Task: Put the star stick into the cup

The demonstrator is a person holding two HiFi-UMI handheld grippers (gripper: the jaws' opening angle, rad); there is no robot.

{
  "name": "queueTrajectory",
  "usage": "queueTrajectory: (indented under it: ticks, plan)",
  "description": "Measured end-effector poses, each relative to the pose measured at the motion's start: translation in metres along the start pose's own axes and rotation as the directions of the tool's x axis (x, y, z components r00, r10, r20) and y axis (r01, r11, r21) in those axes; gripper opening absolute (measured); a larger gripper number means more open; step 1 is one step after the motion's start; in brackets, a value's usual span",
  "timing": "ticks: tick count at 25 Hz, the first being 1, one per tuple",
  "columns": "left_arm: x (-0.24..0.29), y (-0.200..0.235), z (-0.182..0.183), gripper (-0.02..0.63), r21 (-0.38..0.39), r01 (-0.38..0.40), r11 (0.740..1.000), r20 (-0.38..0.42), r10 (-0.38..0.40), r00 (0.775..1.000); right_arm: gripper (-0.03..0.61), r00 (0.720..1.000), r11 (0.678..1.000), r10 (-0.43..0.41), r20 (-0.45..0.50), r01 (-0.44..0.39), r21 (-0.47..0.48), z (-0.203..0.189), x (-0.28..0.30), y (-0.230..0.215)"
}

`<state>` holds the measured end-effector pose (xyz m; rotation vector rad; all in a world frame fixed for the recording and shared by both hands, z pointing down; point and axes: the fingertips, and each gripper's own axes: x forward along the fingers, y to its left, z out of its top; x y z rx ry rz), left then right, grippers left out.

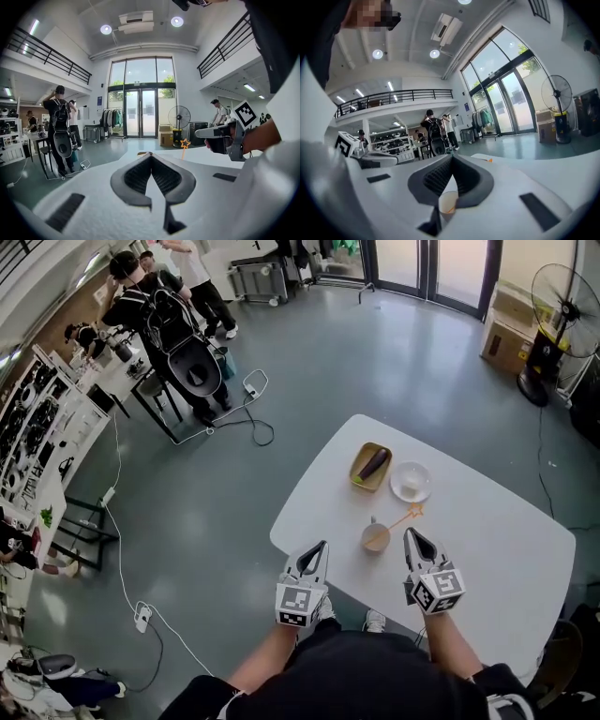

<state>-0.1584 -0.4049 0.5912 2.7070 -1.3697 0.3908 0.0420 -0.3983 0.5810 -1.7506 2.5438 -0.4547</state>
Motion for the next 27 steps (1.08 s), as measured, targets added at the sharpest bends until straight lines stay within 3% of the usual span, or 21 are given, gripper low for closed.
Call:
queueTrajectory:
  ticks: [4, 16, 27]
  plan:
    - [-0.001, 0.0, 0.007, 0.009, 0.005, -0.002, 1.0, 0.01, 0.001, 1.0, 0.005, 0.999, 0.999, 0.022, -0.05, -0.024, -0.045, 0.006, 0.002, 0.01]
    - [-0.006, -0.006, 0.003, 0.009, 0.002, 0.021, 1.0, 0.018, -0.021, 1.0, 0.005, 0.997, 0.967, 0.057, -0.048, -0.067, -0.247, 0.021, 0.0, 0.035]
    - [-0.009, -0.008, 0.011, 0.009, 0.005, 0.011, 1.0, 0.033, -0.011, 0.999, 0.005, 0.998, 0.966, 0.043, -0.038, -0.051, -0.252, 0.022, -0.007, 0.033]
